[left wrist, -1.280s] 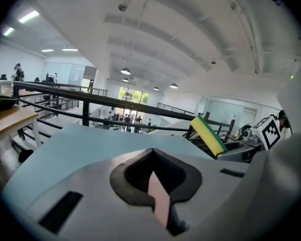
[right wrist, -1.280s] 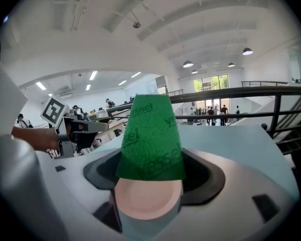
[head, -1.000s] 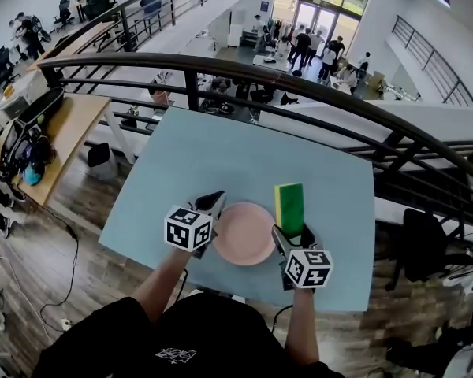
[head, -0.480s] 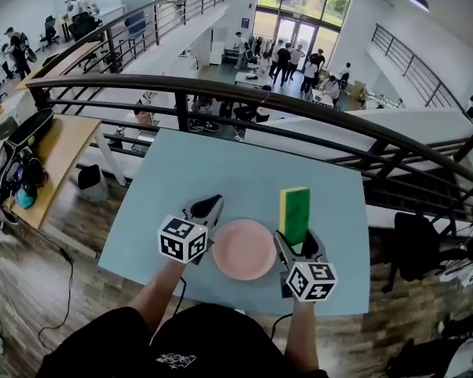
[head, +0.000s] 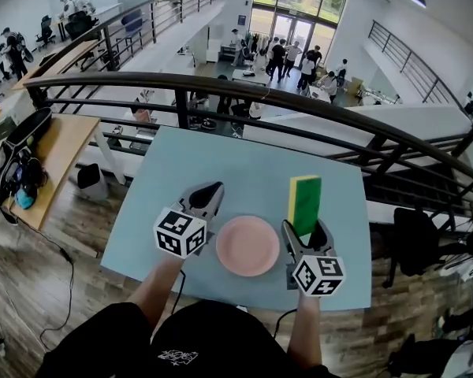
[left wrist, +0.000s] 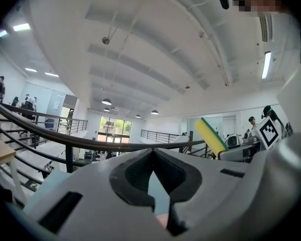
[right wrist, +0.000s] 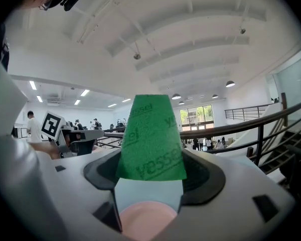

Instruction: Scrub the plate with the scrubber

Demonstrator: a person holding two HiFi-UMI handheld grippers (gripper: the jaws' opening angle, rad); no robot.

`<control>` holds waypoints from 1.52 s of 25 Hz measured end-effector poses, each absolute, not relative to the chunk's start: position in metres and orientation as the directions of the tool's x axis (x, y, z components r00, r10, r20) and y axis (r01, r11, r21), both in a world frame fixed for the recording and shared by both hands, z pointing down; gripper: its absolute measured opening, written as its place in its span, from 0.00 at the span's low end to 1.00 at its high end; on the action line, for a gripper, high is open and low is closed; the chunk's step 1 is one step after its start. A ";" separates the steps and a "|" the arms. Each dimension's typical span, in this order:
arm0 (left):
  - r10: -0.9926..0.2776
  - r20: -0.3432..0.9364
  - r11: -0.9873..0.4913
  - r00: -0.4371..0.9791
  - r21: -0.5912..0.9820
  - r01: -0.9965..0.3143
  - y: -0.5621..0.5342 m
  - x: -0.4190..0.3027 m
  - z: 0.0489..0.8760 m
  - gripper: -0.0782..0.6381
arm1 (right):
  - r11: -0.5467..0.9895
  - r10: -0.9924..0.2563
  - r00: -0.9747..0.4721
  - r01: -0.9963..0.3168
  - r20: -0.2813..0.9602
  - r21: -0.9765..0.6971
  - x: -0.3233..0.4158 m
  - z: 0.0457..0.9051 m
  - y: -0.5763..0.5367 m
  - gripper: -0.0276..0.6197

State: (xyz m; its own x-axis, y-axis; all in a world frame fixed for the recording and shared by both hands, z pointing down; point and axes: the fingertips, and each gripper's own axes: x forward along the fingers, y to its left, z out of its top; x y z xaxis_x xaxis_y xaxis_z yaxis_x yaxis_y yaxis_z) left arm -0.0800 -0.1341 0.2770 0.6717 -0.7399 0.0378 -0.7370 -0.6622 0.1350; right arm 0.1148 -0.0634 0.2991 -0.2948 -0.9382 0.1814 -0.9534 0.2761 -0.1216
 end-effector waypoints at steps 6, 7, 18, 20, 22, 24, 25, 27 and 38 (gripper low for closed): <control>-0.742 0.010 -0.665 0.671 0.113 -0.738 -0.140 -0.084 0.268 0.12 | 0.272 -0.947 -0.285 -0.957 0.151 -0.105 0.112 0.288 -0.070 0.56; -0.742 0.007 -0.666 0.670 0.108 -0.738 -0.141 -0.085 0.266 0.12 | 0.270 -0.948 -0.282 -0.958 0.144 -0.103 0.111 0.285 -0.070 0.56; -0.749 -0.020 -0.662 0.663 0.088 -0.745 -0.143 -0.082 0.253 0.12 | 0.262 -0.955 -0.272 -0.960 0.118 -0.096 0.120 0.275 -0.071 0.56; -0.749 -0.016 -0.661 0.663 0.090 -0.745 -0.142 -0.080 0.256 0.12 | 0.260 -0.955 -0.271 -0.961 0.117 -0.099 0.123 0.276 -0.070 0.56; -0.748 -0.013 -0.661 0.663 0.100 -0.744 -0.140 -0.080 0.258 0.12 | 0.258 -0.956 -0.270 -0.960 0.115 -0.104 0.123 0.276 -0.069 0.56; -0.746 -0.014 -0.662 0.666 0.124 -0.739 -0.139 -0.082 0.258 0.12 | 0.255 -0.957 -0.267 -0.961 0.113 -0.107 0.123 0.276 -0.067 0.56; -0.746 -0.016 -0.662 0.666 0.134 -0.738 -0.138 -0.082 0.258 0.12 | 0.254 -0.957 -0.266 -0.961 0.113 -0.107 0.123 0.275 -0.066 0.56; -0.746 -0.016 -0.661 0.666 0.138 -0.737 -0.137 -0.081 0.258 0.12 | 0.254 -0.957 -0.266 -0.961 0.116 -0.105 0.124 0.276 -0.065 0.56; -0.750 0.003 -0.656 0.662 0.124 -0.744 -0.136 -0.082 0.266 0.12 | 0.264 -0.953 -0.274 -0.960 0.131 -0.091 0.124 0.282 -0.063 0.56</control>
State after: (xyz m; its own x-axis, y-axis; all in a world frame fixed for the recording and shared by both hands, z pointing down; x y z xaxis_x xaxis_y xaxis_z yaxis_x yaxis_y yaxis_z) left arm -0.0815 -0.1356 0.2658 0.6618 -0.7496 0.0032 -0.7441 -0.6564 0.1241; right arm 0.1235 -0.0630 0.2817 -0.2740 -0.9528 0.1305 -0.9603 0.2636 -0.0913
